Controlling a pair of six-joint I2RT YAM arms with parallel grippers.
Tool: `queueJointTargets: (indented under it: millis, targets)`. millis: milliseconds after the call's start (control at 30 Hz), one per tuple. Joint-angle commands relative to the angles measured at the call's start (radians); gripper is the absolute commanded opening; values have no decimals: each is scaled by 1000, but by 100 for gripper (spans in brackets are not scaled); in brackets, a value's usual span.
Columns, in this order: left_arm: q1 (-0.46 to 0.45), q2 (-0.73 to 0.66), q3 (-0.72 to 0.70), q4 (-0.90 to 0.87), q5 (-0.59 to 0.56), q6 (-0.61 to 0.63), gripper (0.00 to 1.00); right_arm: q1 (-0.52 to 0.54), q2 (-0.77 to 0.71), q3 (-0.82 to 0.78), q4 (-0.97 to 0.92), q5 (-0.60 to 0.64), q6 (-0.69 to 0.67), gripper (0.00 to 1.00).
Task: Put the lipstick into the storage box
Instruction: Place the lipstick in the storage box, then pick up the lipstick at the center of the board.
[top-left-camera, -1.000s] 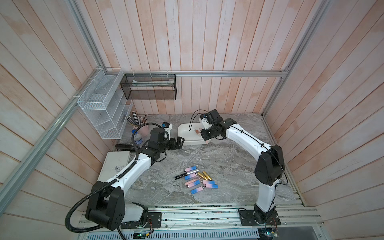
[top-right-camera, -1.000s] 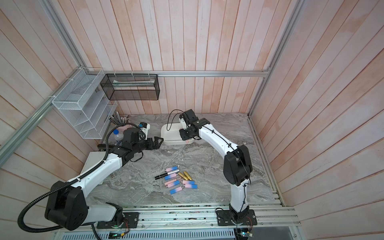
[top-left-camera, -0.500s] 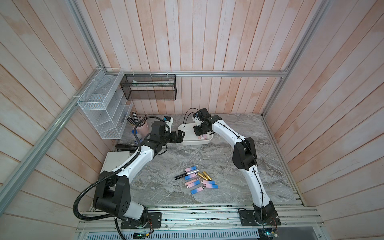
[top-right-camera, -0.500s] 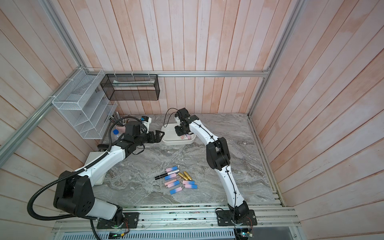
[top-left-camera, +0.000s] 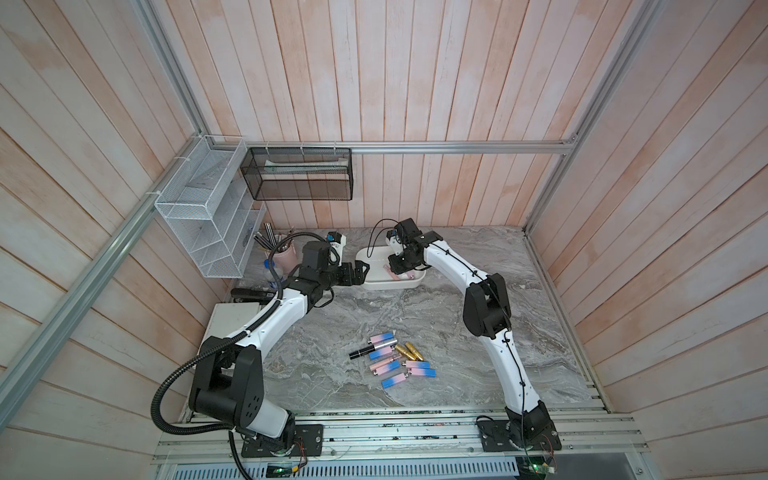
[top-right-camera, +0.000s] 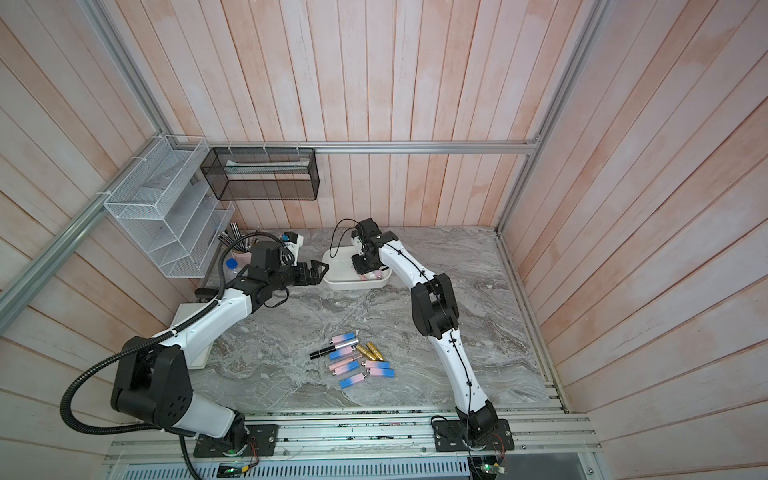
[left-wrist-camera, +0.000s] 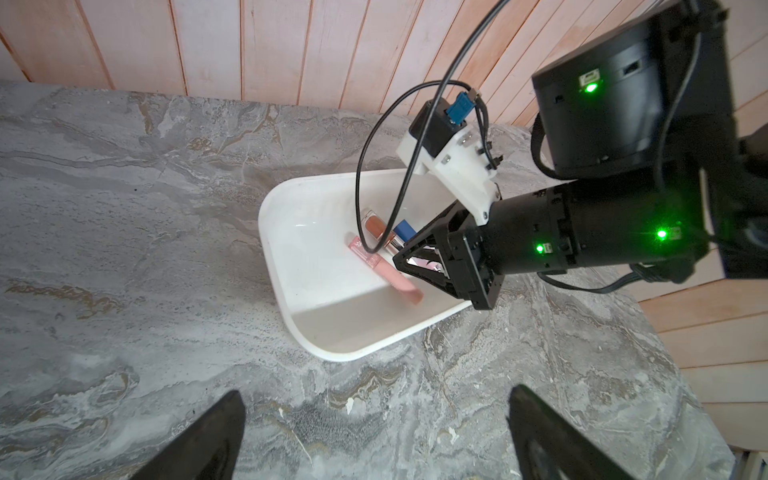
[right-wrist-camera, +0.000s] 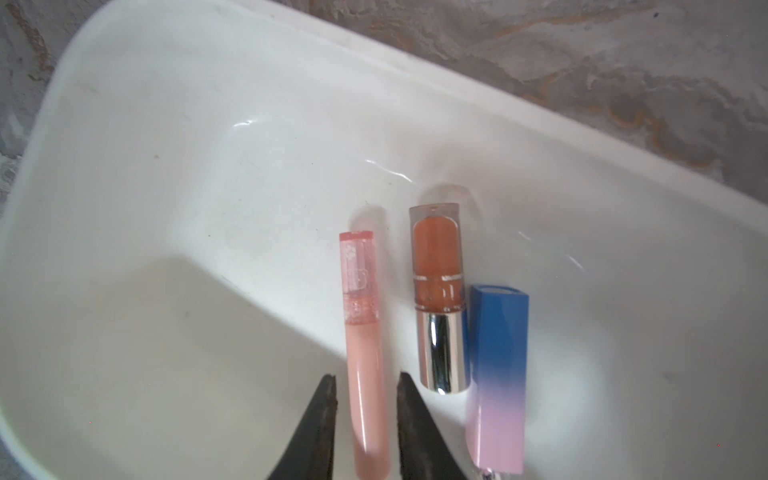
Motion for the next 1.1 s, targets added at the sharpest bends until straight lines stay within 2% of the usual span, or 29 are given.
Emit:
queueJointTargets:
  millis: [0, 167, 367, 633, 767, 1067]
  targets:
    - [6, 9, 16, 18, 29, 6, 100, -4, -113, -45, -16, 13, -19, 31]
    - [7, -30, -28, 42, 29, -13, 100, 5, -254, -187, -49, 38, -28, 30]
    - [6, -92, -100, 61, 15, -38, 100, 49, -507, -563, 14, 63, 6, 30]
    - [6, -168, -178, 75, 11, -80, 100, 151, -716, -964, 98, 34, 124, 30]
    - [4, -182, -186, 74, 18, -97, 100, 200, -761, -1075, 135, 25, 177, 29]
    - [5, -202, -179, 42, 20, -116, 100, 257, -790, -1191, 215, -2, 245, 29]
